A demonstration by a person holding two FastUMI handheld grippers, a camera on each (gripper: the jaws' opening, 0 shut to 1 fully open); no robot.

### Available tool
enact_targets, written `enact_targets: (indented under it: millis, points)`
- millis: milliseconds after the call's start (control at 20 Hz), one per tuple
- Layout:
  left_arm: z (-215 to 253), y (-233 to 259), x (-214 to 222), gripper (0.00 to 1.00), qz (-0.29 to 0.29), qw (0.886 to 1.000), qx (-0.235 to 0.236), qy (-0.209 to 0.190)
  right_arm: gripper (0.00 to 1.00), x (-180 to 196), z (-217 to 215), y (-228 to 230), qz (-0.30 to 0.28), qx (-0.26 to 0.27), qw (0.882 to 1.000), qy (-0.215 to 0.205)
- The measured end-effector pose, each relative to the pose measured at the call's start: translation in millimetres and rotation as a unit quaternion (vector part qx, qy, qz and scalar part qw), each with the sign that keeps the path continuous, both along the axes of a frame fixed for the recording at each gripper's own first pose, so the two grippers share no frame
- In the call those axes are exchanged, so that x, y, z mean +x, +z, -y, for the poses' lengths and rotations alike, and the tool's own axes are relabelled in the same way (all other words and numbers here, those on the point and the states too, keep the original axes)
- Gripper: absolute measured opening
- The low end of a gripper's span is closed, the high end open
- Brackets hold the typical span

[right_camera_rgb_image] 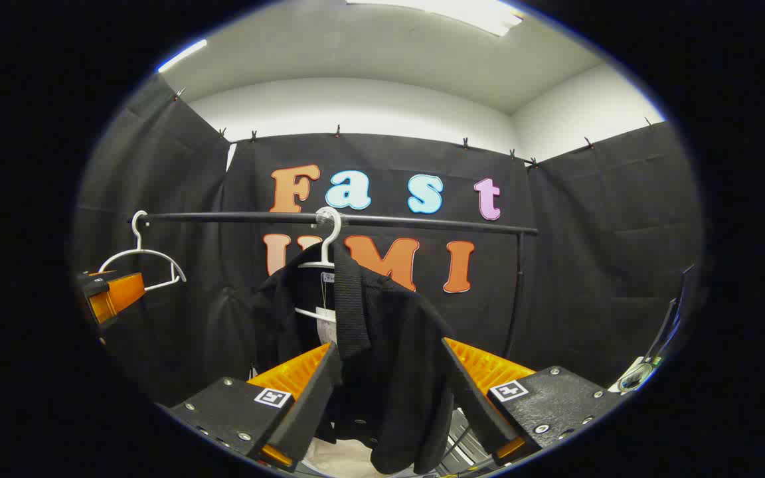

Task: Grasp the clothes on the hanger with both hands and then place them into the laundry hamper below.

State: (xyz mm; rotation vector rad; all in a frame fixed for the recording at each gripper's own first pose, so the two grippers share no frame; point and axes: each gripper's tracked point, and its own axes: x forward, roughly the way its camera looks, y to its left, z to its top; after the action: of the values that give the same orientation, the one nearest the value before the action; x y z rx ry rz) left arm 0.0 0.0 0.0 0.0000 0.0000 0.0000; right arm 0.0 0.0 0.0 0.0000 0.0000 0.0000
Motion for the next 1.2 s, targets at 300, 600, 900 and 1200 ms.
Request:
enact_targets:
  millis: [300,600,900,1200]
  points:
    - [-14,-4,3,0.96,0.001,0.999,0.001,-0.034,0.92,-20,-2,2,0.014,-0.024,0.999,-0.04]
    - [-21,1,-3,0.96,0.003,1.0,-0.005,-0.016,0.91,-18,-2,4,0.008,-0.021,1.0,-0.014]
    - [-27,1,-11,0.96,-0.003,1.0,0.008,0.02,0.9,-2,-9,-6,0.0,-0.01,1.0,0.023]
    - [4,-16,7,0.96,-0.014,0.999,0.006,-0.03,0.9,7,-13,-24,-0.017,0.005,1.0,0.025]
